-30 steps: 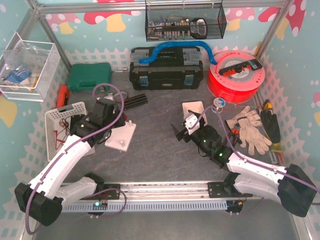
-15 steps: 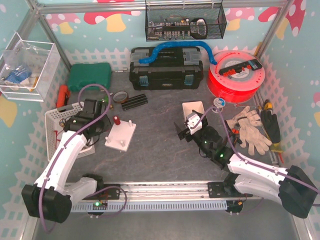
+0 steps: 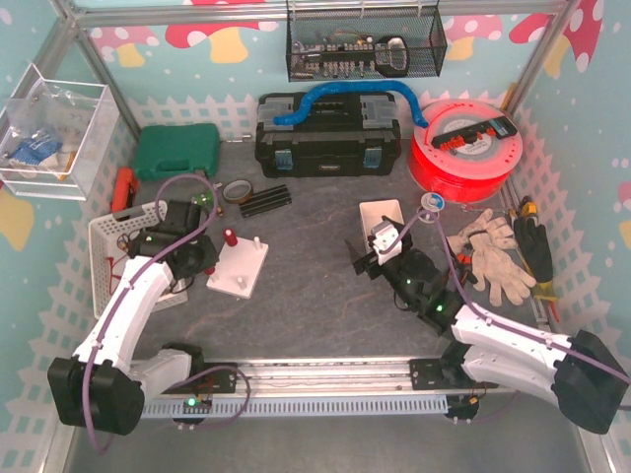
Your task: Install the large spring
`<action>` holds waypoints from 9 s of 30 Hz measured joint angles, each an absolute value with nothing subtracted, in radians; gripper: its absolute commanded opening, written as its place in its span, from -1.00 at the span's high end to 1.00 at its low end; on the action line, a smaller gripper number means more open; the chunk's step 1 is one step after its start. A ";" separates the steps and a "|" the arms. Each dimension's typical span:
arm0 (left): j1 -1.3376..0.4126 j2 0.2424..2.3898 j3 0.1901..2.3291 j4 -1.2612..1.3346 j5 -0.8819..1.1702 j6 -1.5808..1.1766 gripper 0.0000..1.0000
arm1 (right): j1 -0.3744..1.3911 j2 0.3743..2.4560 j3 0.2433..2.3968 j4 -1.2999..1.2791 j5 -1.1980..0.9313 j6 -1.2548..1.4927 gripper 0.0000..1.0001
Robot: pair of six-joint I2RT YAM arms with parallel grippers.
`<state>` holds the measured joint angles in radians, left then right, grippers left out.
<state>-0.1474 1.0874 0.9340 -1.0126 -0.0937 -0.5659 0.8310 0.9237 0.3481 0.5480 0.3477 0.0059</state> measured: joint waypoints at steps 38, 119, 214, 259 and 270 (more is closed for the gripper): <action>-0.131 1.188 0.890 -0.945 -0.035 -0.543 0.14 | 0.825 0.867 0.328 0.548 0.341 0.009 -0.97; -0.474 1.220 0.685 0.268 0.062 -0.477 -0.99 | 0.427 1.758 1.118 -0.522 0.202 0.484 0.00; -0.490 1.284 0.825 0.075 0.000 -0.486 -0.99 | 0.366 1.745 1.251 -0.594 -0.047 0.313 0.00; -0.472 1.314 1.188 -0.430 0.071 -0.432 -0.99 | 0.367 1.954 1.400 -0.779 -0.099 1.095 0.09; -0.473 1.306 1.190 -0.445 0.050 -0.410 -0.99 | 0.367 1.991 1.401 -0.729 -0.090 1.067 0.20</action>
